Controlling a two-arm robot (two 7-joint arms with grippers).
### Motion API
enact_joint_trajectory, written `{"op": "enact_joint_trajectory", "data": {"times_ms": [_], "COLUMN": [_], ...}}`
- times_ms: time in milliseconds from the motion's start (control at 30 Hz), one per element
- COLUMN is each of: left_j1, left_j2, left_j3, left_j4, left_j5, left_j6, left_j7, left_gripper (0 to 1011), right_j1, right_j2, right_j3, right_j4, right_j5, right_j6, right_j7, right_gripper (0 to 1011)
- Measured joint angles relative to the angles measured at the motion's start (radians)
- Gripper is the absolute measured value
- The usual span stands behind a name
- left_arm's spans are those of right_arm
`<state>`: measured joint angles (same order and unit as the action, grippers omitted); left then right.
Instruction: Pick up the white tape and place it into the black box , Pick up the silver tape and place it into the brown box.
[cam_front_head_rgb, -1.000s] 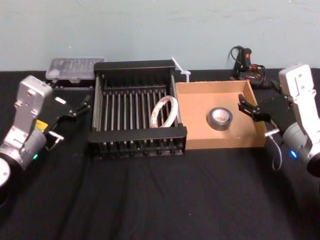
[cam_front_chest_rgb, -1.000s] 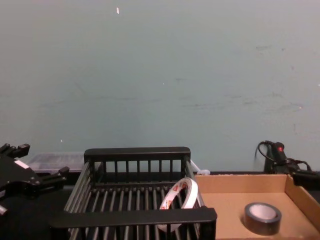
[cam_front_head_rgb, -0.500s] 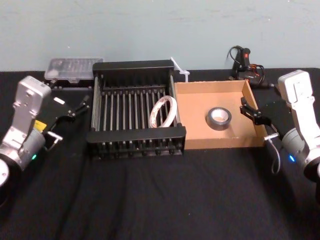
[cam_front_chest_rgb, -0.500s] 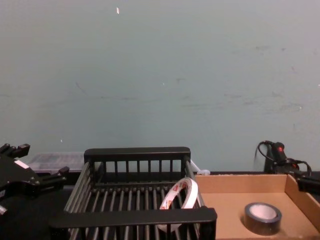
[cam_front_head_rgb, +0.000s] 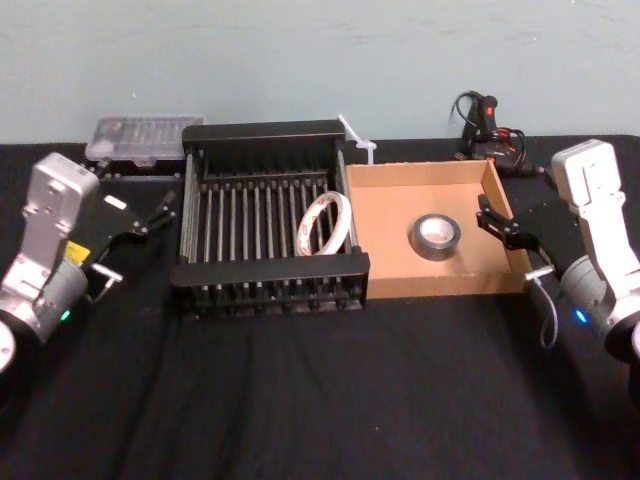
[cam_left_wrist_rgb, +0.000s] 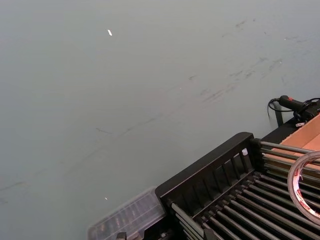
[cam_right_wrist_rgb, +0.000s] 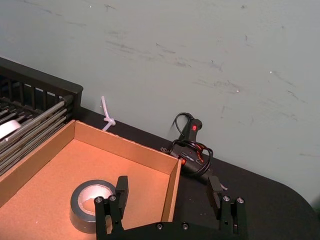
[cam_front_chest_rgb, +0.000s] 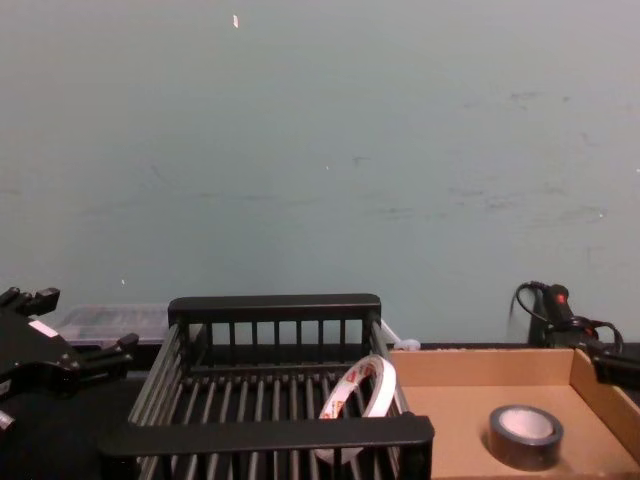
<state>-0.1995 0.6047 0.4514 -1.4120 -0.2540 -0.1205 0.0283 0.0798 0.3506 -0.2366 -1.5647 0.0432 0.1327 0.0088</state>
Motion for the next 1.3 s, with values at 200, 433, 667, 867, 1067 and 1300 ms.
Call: {"op": "enact_joint_trajectory", "data": {"times_ms": [200, 433, 667, 867, 1067, 1300], "left_j1": [0.0, 0.0, 0.0, 0.0, 0.0, 0.0], "left_j2": [0.0, 0.0, 0.0, 0.0, 0.0, 0.0], "left_j3": [0.0, 0.0, 0.0, 0.0, 0.0, 0.0], "left_j4": [0.0, 0.0, 0.0, 0.0, 0.0, 0.0], "left_j5": [0.0, 0.0, 0.0, 0.0, 0.0, 0.0], "left_j6": [0.0, 0.0, 0.0, 0.0, 0.0, 0.0], "left_j7": [0.0, 0.0, 0.0, 0.0, 0.0, 0.0], "left_gripper": [1001, 1001, 1001, 1001, 1001, 1001], "right_j1": [0.0, 0.0, 0.0, 0.0, 0.0, 0.0], "right_j2": [0.001, 0.001, 0.002, 0.002, 0.002, 0.002], "right_j3": [-0.001, -0.001, -0.002, -0.002, -0.002, -0.002], "right_j4": [-0.001, -0.001, -0.001, -0.001, -0.001, -0.001], "right_j5": [0.0, 0.0, 0.0, 0.0, 0.0, 0.0], "right_j6": [0.0, 0.0, 0.0, 0.0, 0.0, 0.0], "right_j7": [-0.001, -0.001, -0.001, -0.001, -0.001, -0.001], "right_gripper": [1002, 1002, 1002, 1002, 1002, 1000]}}
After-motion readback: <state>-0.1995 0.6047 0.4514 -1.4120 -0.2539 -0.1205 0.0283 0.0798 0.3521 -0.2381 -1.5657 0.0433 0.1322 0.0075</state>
